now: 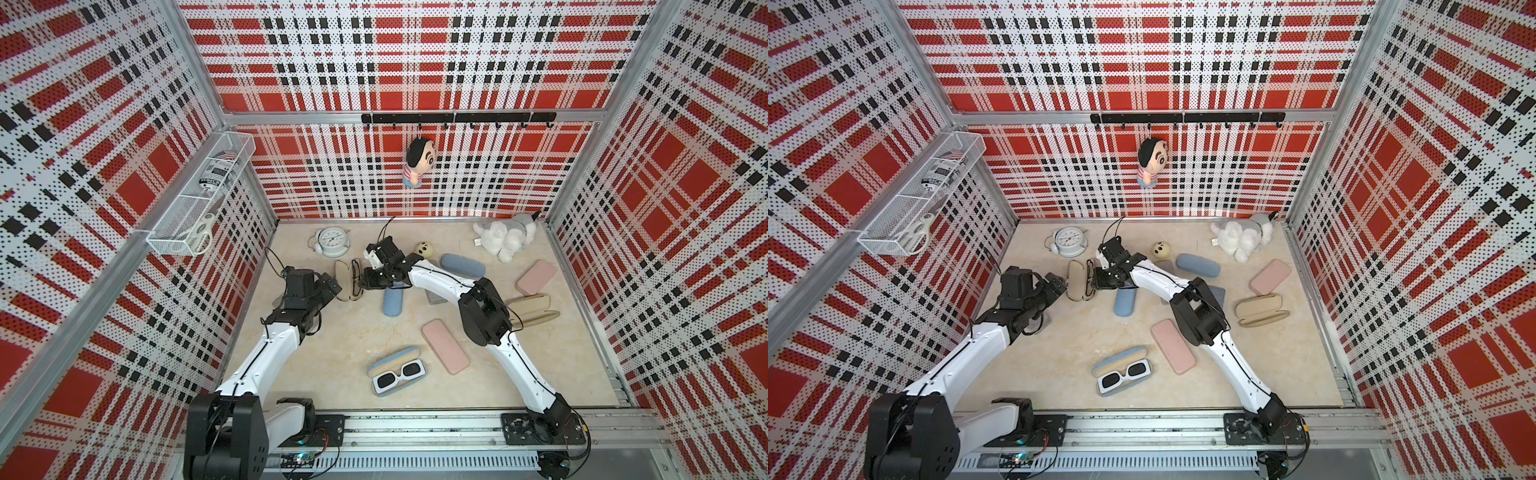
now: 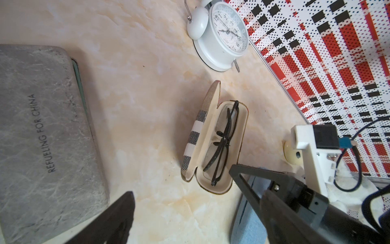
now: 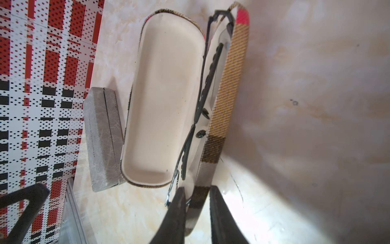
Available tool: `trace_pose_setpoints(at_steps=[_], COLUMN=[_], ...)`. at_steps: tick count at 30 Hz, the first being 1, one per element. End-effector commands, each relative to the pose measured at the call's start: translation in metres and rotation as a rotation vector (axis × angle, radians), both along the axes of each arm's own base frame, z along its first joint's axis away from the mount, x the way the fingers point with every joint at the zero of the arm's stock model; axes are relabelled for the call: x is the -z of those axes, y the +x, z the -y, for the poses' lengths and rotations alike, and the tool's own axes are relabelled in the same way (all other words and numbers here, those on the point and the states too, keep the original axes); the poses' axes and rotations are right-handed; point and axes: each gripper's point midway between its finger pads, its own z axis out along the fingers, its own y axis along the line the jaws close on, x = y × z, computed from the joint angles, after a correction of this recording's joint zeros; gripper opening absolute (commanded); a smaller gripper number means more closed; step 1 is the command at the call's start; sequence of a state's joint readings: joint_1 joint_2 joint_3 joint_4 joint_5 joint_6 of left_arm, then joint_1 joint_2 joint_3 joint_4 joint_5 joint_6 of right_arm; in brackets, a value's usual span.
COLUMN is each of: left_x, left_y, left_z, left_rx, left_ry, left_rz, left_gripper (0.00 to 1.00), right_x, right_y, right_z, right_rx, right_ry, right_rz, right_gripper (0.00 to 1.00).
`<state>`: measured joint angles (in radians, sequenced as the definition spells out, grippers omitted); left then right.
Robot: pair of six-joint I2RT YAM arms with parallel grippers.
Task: Close the glasses case
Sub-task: Move the glasses case to the center of the board.
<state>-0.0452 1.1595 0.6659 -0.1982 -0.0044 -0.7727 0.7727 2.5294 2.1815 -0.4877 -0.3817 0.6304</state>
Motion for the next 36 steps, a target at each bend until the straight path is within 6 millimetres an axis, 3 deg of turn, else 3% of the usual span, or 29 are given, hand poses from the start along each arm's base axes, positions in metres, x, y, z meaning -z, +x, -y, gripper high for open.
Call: trace_pose_setpoints(at_steps=[1, 18, 36], left_x=[0.004, 0.008, 0.007], left_y=[0.001, 0.000, -0.006], left_z=[-0.003, -0.002, 0.000], left_rx=[0.001, 0.000, 0.002], left_ry=[0.010, 0.001, -0.016], left_rz=[0.004, 0.001, 0.012], left_gripper=[0.94, 0.94, 0.94], right_x=[0.009, 0.009, 0.014], right_y=[0.002, 0.000, -0.017], right_z=[0.002, 0.010, 0.045], right_rx=[0.006, 0.021, 0.070], right_ry=[-0.010, -0.022, -0.067], right_rz=[-0.011, -0.012, -0.017], right_gripper=[0.22, 0.15, 0.13])
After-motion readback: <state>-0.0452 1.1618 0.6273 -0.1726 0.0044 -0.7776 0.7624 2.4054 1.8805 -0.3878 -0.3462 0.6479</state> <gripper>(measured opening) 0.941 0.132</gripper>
